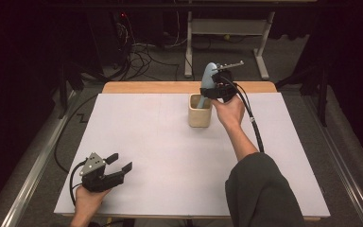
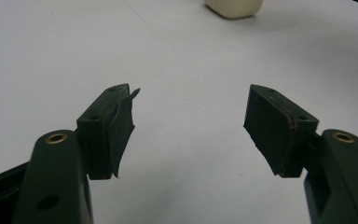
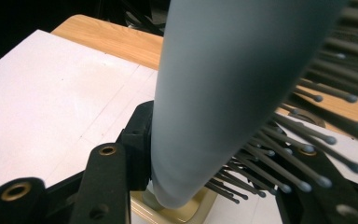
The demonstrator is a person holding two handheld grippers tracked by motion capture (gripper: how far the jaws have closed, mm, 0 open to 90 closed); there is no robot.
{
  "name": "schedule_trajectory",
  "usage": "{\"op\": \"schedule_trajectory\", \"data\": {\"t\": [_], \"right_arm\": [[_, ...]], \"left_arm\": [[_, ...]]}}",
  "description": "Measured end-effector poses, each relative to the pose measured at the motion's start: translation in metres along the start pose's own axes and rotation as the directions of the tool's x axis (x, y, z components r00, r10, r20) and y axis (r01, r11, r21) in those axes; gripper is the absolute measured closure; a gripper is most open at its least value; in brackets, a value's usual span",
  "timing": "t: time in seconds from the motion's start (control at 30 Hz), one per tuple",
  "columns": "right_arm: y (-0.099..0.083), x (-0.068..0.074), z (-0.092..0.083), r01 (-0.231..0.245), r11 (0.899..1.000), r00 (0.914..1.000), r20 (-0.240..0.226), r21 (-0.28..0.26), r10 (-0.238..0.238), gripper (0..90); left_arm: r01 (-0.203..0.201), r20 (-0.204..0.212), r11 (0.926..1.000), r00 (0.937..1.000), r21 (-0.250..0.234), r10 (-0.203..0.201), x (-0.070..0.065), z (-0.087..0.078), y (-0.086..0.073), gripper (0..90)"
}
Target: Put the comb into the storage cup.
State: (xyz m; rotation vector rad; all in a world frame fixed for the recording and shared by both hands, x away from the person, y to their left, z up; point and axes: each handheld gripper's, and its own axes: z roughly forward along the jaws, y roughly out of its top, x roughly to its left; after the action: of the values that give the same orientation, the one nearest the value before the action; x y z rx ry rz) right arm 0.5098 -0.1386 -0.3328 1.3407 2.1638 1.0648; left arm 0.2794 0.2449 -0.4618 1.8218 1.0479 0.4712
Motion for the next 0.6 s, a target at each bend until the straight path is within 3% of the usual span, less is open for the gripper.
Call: {"op": "schedule_trajectory", "data": {"t": [0.6], "right_arm": [[-0.004, 0.0043, 0.0102, 0.017, 0.999, 0.9998, 0.003, 0.031, -0.017, 52.4]], "left_arm": [[-0.004, -0.001, 1.0, 1.0, -0.004, 0.004, -0.0002, -0.0015, 0.0, 33.2]]}}
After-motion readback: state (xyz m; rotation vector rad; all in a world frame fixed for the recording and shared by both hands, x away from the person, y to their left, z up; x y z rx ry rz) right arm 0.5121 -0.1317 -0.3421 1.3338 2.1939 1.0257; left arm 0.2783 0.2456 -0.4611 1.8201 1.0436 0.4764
